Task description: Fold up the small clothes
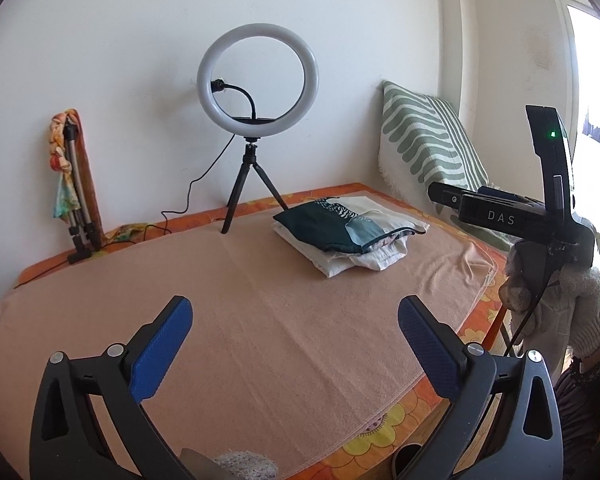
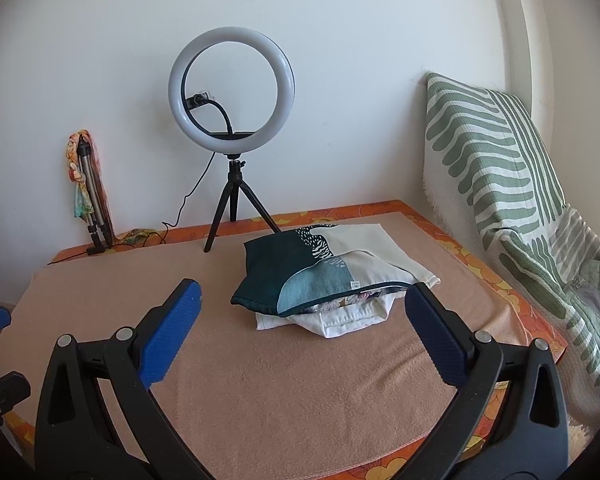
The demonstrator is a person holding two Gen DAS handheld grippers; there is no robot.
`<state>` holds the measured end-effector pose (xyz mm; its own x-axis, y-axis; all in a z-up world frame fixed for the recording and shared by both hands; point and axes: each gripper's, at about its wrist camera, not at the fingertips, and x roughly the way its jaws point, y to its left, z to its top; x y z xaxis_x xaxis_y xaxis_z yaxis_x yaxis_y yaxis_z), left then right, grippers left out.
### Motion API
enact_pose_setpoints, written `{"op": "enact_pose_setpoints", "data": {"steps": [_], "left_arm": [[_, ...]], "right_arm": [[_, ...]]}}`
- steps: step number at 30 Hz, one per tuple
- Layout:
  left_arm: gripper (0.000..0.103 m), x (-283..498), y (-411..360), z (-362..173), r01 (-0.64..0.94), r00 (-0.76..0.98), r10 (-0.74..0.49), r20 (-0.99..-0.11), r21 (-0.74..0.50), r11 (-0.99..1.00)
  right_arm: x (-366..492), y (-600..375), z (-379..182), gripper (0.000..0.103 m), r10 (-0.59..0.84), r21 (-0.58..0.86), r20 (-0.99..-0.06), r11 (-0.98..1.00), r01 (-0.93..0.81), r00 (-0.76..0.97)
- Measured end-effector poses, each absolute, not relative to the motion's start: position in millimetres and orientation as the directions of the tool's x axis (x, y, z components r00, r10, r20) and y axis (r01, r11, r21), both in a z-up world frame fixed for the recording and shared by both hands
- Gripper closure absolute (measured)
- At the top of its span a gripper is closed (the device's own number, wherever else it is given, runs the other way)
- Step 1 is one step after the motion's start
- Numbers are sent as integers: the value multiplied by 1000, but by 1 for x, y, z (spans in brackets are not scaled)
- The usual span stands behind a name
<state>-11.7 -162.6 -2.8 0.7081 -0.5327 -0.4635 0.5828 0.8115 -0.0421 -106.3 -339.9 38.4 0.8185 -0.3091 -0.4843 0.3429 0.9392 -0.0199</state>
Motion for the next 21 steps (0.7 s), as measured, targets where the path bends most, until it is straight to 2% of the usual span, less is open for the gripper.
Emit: {"op": "enact_pose_setpoints", "data": {"steps": [8, 21], "left_arm": [[1, -14, -167, -13, 552, 729, -470, -499, 22, 833], [1, -13, -157, -5, 540, 740, -472, -480, 4, 842]], "right_arm": [[-109, -340, 27, 0, -295, -7, -502, 941, 337, 813], [-109, -342, 24, 0, -288, 15, -510, 939, 344, 810]]}}
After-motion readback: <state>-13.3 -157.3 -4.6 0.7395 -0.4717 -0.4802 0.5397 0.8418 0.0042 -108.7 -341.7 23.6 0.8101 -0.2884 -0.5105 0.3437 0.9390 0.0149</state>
